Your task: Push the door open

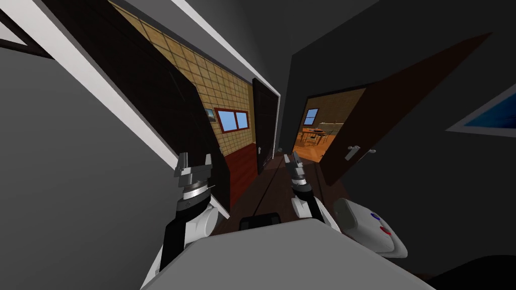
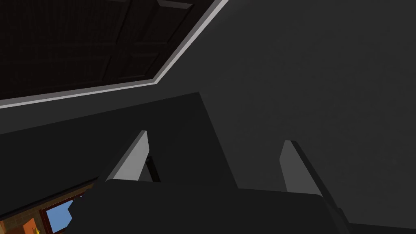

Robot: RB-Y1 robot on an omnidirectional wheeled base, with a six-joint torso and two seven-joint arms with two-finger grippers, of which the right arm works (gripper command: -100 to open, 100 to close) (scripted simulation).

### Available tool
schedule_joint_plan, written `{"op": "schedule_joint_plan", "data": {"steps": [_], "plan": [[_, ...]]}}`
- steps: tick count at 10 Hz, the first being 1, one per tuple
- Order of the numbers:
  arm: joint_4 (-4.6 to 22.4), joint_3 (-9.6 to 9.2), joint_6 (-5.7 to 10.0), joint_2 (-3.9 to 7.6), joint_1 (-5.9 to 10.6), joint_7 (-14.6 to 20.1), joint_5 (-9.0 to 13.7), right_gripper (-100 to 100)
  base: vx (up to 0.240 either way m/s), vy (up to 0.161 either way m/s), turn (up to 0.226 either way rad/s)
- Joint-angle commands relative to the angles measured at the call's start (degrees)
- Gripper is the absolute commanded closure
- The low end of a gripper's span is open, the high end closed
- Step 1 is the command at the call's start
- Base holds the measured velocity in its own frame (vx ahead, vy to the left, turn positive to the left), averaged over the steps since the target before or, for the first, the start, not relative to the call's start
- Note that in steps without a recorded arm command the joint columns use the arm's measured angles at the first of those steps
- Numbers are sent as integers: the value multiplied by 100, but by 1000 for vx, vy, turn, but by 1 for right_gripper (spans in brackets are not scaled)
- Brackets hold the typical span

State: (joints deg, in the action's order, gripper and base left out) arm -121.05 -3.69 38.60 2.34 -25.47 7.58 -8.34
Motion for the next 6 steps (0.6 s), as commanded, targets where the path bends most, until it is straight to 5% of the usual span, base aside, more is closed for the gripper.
{"op": "schedule_joint_plan", "data": {"steps": [1, 6], "plan": [[199, -44, 24, 13, 79, 20, -52, -100, 99, -32, 41], [917, -97, 125, 104, 383, 132, -172, -100, 96, -52, 42]]}}
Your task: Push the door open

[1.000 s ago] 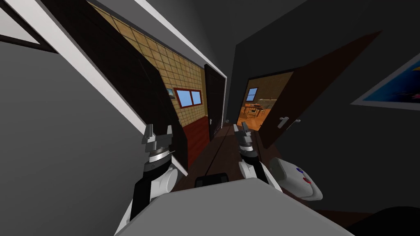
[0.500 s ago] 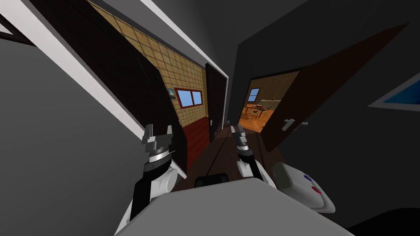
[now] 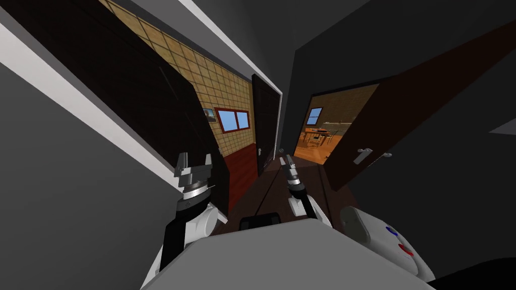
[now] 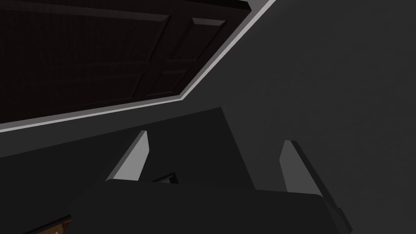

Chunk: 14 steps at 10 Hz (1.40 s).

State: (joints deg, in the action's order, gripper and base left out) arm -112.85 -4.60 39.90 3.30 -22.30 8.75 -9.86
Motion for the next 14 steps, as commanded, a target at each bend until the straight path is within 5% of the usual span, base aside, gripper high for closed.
{"op": "schedule_joint_plan", "data": {"steps": [1, 14], "plan": [[247, -18, 16, 26, 130, 37, -44, -100, 91, -53, 49], [2490, -184, 334, 179, 1082, 385, -420, -100, 95, -61, 52]]}}
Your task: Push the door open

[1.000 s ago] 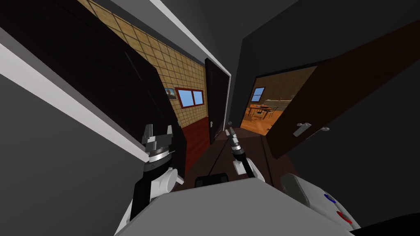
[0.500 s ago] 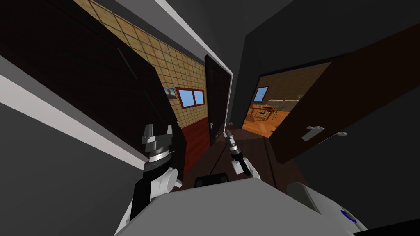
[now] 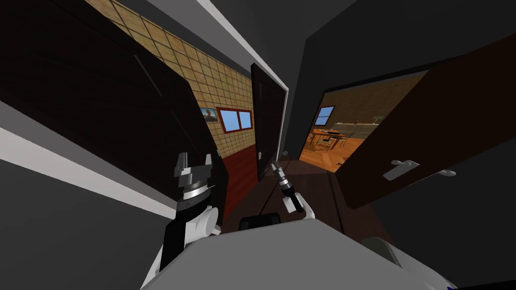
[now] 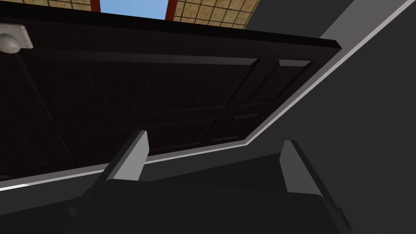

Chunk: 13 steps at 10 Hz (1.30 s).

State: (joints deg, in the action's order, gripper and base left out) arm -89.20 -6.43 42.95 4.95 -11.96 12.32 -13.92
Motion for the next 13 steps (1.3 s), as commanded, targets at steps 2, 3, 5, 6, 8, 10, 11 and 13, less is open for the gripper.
{"op": "schedule_joint_plan", "data": {"steps": [2, 3, 5, 6, 8, 10, 11, 13], "plan": [[448, -28, 81, 28, 203, 85, -76, -100, 87, -62, 56], [652, -42, 107, 33, 280, 113, -106, -100, 104, -74, 48], [1041, -69, 159, 39, 435, 170, -167, -100, 93, -68, 57], [1224, -83, 184, 42, 512, 198, -198, -100, 79, -80, 61], [1573, -109, 236, 46, 665, 254, -258, -100, 81, -73, 49], [1936, -136, 286, 44, 816, 309, -317, -100, 81, -72, 59], [2071, -149, 311, 43, 891, 336, -347, -100, 98, -76, 52], [2295, -162, 336, 43, 966, 364, -377, -100, 57, -42, 25]]}}
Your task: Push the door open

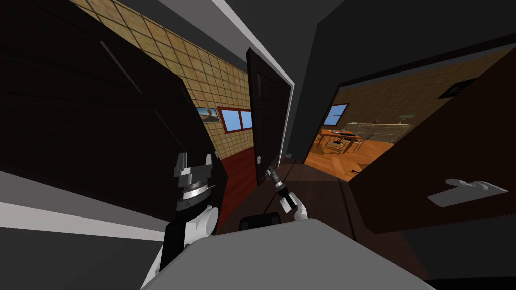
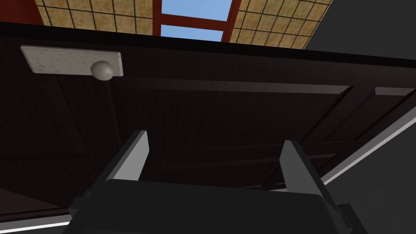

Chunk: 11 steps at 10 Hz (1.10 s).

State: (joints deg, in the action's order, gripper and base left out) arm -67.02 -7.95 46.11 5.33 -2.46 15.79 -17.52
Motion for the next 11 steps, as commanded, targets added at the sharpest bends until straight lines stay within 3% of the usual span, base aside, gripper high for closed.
{"op": "schedule_joint_plan", "data": {"steps": [1, 3, 4, 11], "plan": [[248, -23, 45, 1, 89, 43, -45, -100, 69, -47, 57], [556, -47, 92, -7, 230, 94, -100, -100, 81, -62, 51], [581, -47, 92, -7, 230, 94, -100, -100, 59, -52, 17], [1675, -129, 247, -47, 693, 264, -283, -100, 78, -65, 42]]}}
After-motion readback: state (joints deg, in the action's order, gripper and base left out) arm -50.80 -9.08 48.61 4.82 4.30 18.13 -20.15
